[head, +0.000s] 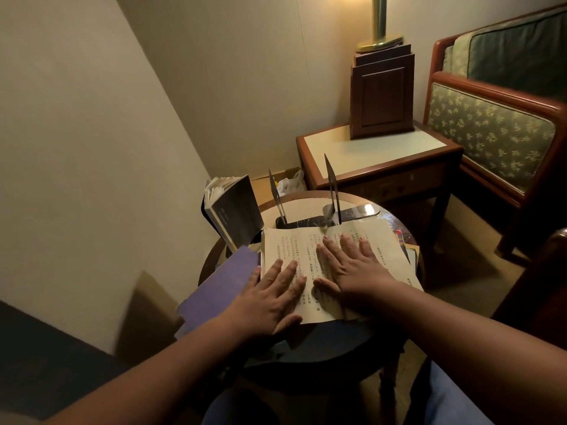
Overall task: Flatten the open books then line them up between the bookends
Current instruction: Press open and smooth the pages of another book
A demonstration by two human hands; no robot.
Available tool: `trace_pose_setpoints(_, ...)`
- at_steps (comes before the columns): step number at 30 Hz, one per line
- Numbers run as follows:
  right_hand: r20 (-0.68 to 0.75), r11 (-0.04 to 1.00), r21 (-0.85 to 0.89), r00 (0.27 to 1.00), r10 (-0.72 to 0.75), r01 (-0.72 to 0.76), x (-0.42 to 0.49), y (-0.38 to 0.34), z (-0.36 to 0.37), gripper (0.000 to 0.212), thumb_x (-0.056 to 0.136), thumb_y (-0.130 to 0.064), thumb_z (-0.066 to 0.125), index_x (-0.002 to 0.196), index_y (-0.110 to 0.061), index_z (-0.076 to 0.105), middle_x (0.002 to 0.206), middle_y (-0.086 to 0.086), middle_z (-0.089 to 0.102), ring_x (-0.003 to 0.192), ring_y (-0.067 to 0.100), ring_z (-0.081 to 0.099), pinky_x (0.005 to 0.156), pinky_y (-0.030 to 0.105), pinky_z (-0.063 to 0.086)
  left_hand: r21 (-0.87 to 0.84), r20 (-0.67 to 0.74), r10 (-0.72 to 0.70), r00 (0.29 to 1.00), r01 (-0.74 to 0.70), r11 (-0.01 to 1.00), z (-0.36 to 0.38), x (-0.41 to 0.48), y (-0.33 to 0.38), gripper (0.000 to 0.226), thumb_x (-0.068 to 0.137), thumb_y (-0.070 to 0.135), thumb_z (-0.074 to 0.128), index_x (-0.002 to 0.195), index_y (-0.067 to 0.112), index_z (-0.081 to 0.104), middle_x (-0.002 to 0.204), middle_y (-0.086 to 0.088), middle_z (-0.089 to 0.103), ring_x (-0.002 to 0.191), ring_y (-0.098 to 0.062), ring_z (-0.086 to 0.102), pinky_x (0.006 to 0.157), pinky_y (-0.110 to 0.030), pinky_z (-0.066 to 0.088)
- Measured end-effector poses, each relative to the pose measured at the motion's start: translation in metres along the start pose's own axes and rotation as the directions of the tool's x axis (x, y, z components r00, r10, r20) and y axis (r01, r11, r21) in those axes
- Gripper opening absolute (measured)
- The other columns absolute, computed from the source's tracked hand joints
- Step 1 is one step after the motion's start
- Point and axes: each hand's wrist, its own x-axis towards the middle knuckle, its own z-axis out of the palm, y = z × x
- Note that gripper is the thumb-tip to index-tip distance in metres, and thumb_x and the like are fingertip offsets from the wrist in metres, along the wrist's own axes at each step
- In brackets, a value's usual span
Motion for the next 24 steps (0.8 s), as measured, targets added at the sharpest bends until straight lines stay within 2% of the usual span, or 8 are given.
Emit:
trace_pose_setpoints(3, -0.002, 1.000, 0.001, 1.000, 0.002, -0.002, 0.001, 0.000, 0.000, 0.086, 0.088, -0.079, 0.002, 0.151, -0.028, -0.026, 0.160, -0.003, -0.027, 0.145, 0.028, -0.030, 0.117, 0.051, -0.020, -0.070, -0.024, -0.029, 0.999, 0.027, 0.997, 0.003, -0.006, -0.006, 0.079, 0.073, 0.079, -0.016, 0.145, 0.049, -0.023, 0.154, 0.000, -0.037, 0.140, -0.025, -0.035, 0.113, -0.052, -0.018)
trace_pose_setpoints(6, -0.001, 1.000, 0.003, 1.000, 0.004, -0.004, 0.001, 0.000, 0.001, 0.087, 0.086, -0.080, 0.000, 0.151, -0.028, -0.026, 0.160, -0.003, -0.027, 0.145, 0.028, -0.029, 0.117, 0.052, -0.019, -0.214, -0.060, -0.155, 0.986, 0.139, 0.967, 0.005, 0.005, -0.020, 0.072, 0.069, 0.086, -0.016, 0.138, 0.065, -0.016, 0.156, -0.002, -0.035, 0.143, -0.025, -0.029, 0.113, -0.053, -0.016)
trace_pose_setpoints(10, 0.004, 1.000, 0.007, 1.000, 0.009, -0.010, -0.001, 0.000, -0.001, 0.087, 0.086, -0.079, 0.001, 0.151, -0.029, -0.026, 0.160, -0.004, -0.027, 0.145, 0.027, -0.030, 0.117, 0.051, -0.020, -0.387, 0.005, -0.361, 0.932, 0.335, 0.859, 0.002, 0.029, -0.037, 0.068, 0.082, 0.082, 0.012, 0.146, 0.061, -0.002, 0.161, -0.010, -0.025, 0.147, -0.032, -0.022, 0.115, -0.054, -0.013)
trace_pose_setpoints(14, -0.002, 1.000, 0.008, 1.000, 0.020, -0.020, 0.000, 0.000, 0.000, 0.087, 0.085, -0.080, 0.000, 0.150, -0.030, -0.027, 0.159, -0.004, -0.028, 0.144, 0.027, -0.030, 0.116, 0.049, -0.022, -0.434, 0.047, -0.420, 0.906, 0.397, 0.809, -0.009, 0.049, -0.040, 0.072, 0.086, 0.080, 0.025, 0.150, 0.055, 0.001, 0.165, -0.013, 0.000, 0.149, -0.038, -0.012, 0.114, -0.060, -0.009)
trace_pose_setpoints(16, -0.005, 1.000, 0.009, 1.000, 0.023, -0.022, 0.001, 0.000, 0.001, 0.087, 0.085, -0.080, 0.000, 0.150, -0.030, -0.028, 0.159, -0.004, -0.029, 0.144, 0.027, -0.030, 0.116, 0.049, -0.022, -0.471, 0.028, -0.436, 0.900, 0.396, 0.788, -0.013, 0.054, -0.040, 0.074, 0.086, 0.078, 0.032, 0.151, 0.052, 0.007, 0.163, -0.010, 0.018, 0.150, -0.038, -0.001, 0.114, -0.064, -0.004)
trace_pose_setpoints(19, -0.008, 1.000, 0.010, 1.000, 0.018, -0.018, 0.001, -0.001, 0.001, 0.087, 0.084, -0.080, 0.000, 0.150, -0.030, -0.028, 0.158, -0.004, -0.029, 0.144, 0.027, -0.030, 0.115, 0.048, -0.022, -0.556, -0.059, -0.454, 0.889, 0.349, 0.755, -0.017, 0.052, -0.042, 0.081, 0.081, 0.077, 0.046, 0.151, 0.044, 0.021, 0.153, -0.005, 0.038, 0.145, -0.032, 0.025, 0.114, -0.064, 0.014)
trace_pose_setpoints(21, -0.016, 1.000, 0.015, 1.000, 0.019, -0.019, 0.001, 0.000, 0.002, 0.087, 0.084, -0.081, 0.000, 0.150, -0.031, -0.028, 0.158, -0.005, -0.029, 0.144, 0.027, -0.031, 0.115, 0.048, -0.022, -0.649, -0.156, -0.442, 0.883, 0.245, 0.720, -0.022, 0.047, -0.042, 0.085, 0.074, 0.071, 0.054, 0.148, 0.038, 0.031, 0.144, -0.004, 0.046, 0.136, -0.028, 0.038, 0.112, -0.059, 0.028)
trace_pose_setpoints(24, -0.024, 1.000, 0.024, 1.000, 0.019, -0.018, 0.002, 0.001, 0.002, 0.086, 0.084, -0.081, 0.001, 0.149, -0.032, -0.028, 0.159, -0.005, -0.028, 0.144, 0.026, -0.030, 0.115, 0.048, -0.022, -0.721, -0.326, -0.382, 0.865, 0.034, 0.692, -0.030, 0.044, -0.039, 0.077, 0.076, 0.047, 0.072, 0.143, 0.027, 0.040, 0.133, -0.004, 0.054, 0.116, -0.020, 0.054, 0.099, -0.044, 0.049)
